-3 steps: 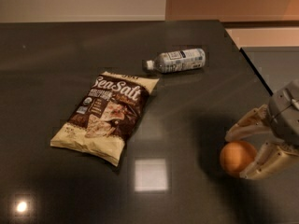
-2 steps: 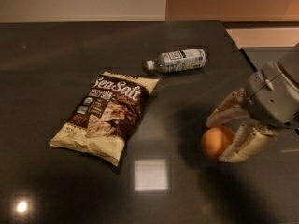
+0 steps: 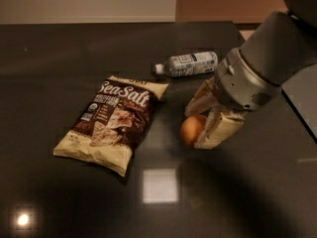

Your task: Move orange near brown chip bag

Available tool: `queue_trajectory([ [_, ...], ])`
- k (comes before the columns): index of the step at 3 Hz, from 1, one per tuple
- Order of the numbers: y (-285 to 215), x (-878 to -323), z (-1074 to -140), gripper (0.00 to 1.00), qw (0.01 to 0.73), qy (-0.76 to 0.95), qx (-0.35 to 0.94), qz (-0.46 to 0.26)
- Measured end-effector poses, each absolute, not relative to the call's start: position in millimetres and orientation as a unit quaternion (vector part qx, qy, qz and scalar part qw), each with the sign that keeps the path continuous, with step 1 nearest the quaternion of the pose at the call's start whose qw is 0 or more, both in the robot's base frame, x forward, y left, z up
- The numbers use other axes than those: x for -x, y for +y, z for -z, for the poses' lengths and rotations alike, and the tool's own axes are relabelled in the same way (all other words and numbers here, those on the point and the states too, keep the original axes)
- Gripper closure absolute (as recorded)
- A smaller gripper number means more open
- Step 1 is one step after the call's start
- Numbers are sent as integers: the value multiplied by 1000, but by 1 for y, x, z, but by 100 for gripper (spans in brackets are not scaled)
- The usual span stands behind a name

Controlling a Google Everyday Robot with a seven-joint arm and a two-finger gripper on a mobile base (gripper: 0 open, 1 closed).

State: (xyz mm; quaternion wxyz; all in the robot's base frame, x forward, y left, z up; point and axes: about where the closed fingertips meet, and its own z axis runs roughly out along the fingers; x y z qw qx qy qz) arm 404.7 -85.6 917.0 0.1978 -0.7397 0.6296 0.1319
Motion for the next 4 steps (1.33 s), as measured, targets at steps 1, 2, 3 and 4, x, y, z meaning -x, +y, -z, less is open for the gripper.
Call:
queue_trajectory([
  [1, -71, -434, -906, 100, 195, 631, 740, -128],
  [2, -55, -458, -896, 100, 191, 630, 742, -127],
  [3, -40, -478, -888, 100, 186, 631, 742, -126],
  [4, -27, -494, -882, 100, 180, 632, 743, -126],
])
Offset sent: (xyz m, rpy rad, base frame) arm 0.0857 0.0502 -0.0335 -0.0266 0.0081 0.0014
